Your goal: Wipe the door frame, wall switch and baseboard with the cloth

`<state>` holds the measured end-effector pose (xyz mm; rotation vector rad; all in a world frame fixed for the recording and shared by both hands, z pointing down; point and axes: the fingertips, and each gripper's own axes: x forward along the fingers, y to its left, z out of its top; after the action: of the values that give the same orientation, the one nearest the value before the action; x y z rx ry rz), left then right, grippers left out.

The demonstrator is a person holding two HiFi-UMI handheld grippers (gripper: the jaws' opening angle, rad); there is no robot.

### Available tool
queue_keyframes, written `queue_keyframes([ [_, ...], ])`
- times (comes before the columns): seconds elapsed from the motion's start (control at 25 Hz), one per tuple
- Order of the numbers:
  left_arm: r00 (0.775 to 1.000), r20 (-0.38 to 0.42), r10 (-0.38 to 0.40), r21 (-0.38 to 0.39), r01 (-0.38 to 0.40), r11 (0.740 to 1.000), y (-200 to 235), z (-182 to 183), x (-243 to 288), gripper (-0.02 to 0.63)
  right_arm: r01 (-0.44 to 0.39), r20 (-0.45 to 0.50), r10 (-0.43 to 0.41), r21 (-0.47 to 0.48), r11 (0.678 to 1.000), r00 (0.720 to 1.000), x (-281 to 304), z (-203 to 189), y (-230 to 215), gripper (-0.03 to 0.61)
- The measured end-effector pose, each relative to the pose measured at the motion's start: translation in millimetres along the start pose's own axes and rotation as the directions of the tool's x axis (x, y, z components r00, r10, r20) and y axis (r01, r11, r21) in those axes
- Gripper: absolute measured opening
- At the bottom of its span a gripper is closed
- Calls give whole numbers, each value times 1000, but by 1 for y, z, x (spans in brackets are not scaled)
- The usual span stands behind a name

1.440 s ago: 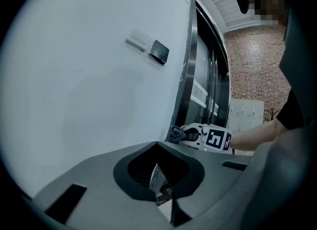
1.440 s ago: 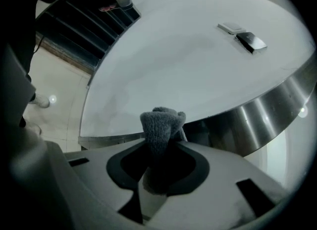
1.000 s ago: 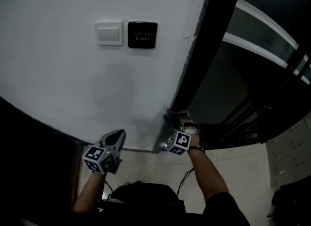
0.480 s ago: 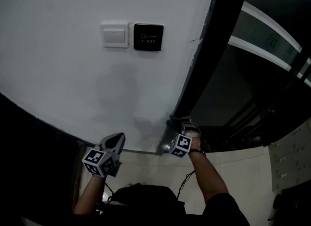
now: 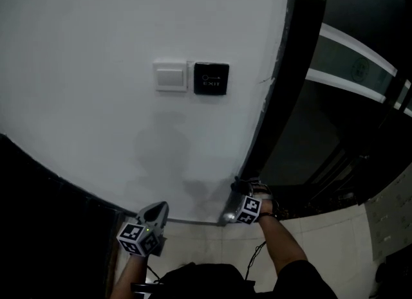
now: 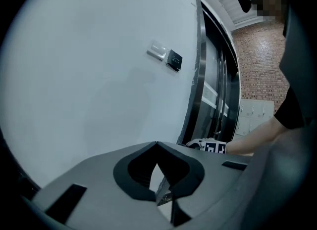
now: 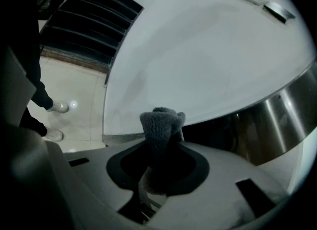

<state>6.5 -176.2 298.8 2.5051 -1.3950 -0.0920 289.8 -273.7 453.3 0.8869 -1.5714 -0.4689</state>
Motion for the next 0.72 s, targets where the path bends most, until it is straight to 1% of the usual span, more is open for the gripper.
queue_keyframes([
  [0.08, 1000, 4, -4, -3, 4, 1000, 3, 2, -4, -11, -4, -1, 4, 41, 999, 1000, -4, 1, 4, 92],
  [0.16, 1000, 7, -24, -10, 24, 1000, 5, 3, -4, -11, 16, 19, -18, 108, 994, 1000, -8, 0, 6, 91],
  [0.24, 999, 1, -52, 4, 52, 999, 1, 7, 1, -11, 59, 68, -73, 199, 978, 995, -21, 2, -2, 91],
  [0.28, 997, -4, -71, 12, 71, 997, -3, 9, 5, -11, 84, 99, -112, 256, 963, 989, -34, 4, -9, 91],
  [0.32, 995, -6, -96, 17, 96, 995, -7, 9, 10, -11, 107, 127, -155, 320, 941, 980, -48, 4, -18, 91],
  [0.4, 988, -7, -156, 11, 156, 988, -14, 6, 23, -11, 141, 166, -236, 446, 884, 957, -77, -1, -34, 91],
  [0.52, 969, -7, -246, -1, 246, 969, -33, 3, 41, -11, 164, 205, -336, 576, 801, 919, -120, -19, -51, 91],
  [0.6, 954, -6, -301, 4, 301, 954, -49, 1, 51, -11, 124, 253, -375, 660, 741, 892, -152, -30, -52, 91],
  [0.72, 928, 2, -372, 8, 372, 928, -70, 0, 60, -11, 61, 299, -440, 766, 640, 847, -196, -44, -57, 91],
])
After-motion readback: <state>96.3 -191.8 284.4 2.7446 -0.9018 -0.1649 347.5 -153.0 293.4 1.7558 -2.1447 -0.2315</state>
